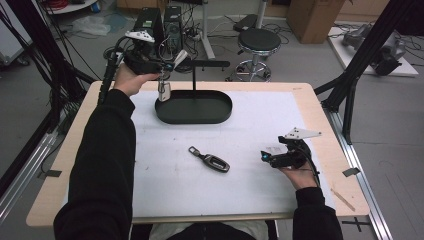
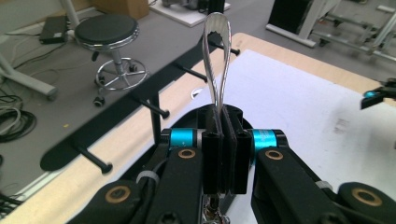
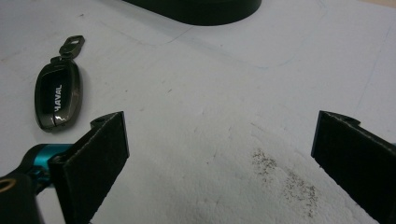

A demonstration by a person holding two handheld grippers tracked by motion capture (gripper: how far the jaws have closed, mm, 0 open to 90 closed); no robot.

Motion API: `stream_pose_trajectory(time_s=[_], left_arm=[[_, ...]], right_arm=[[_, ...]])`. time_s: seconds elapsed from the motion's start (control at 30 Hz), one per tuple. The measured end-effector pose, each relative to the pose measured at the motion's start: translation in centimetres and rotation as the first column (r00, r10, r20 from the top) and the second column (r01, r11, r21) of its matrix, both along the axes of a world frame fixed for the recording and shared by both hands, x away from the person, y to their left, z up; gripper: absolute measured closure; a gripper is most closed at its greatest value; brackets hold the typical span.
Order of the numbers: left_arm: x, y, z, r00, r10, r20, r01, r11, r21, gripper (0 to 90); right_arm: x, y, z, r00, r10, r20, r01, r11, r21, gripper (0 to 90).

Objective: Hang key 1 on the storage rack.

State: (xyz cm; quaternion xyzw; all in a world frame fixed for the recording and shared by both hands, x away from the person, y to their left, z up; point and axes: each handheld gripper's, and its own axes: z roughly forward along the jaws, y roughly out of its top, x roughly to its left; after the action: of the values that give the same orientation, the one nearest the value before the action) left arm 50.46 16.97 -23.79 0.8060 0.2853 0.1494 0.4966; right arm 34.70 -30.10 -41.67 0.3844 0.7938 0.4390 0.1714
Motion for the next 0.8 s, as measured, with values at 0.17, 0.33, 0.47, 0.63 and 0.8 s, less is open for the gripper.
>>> stream_pose_trajectory(time_s=[0.17,0.33,0.47,0.63,0.8], left_arm=[[0.8,-0.7,-0.3,0.9993,0.035,0.008,-0.035,0.9993,-0.009,86.7],[1.6,-1.3,-1.1,0.9986,0.054,0.000,-0.054,0.9985,-0.013,86.7],[2.1,-1.8,-1.2,0.9973,0.073,0.008,-0.073,0.9971,-0.023,86.7],[2.8,-3.2,-0.4,0.9972,0.069,0.030,-0.068,0.9969,-0.040,86.7],[3.2,-4.9,-0.2,0.9972,0.065,0.037,-0.064,0.9979,-0.012,86.6]], right_arm=[[0.0,-0.2,0.0,1.0000,-0.002,0.000,0.002,1.0000,0.009,3.2],[0.0,-0.1,0.0,1.0000,0.001,-0.001,-0.001,1.0000,0.004,3.2],[0.0,0.0,0.0,1.0000,0.003,-0.001,-0.003,1.0000,-0.001,3.2],[0.1,0.0,0.0,1.0000,0.002,-0.003,-0.002,1.0000,0.000,3.2],[0.1,-0.1,0.0,1.0000,0.003,-0.001,-0.003,1.0000,0.003,3.2]])
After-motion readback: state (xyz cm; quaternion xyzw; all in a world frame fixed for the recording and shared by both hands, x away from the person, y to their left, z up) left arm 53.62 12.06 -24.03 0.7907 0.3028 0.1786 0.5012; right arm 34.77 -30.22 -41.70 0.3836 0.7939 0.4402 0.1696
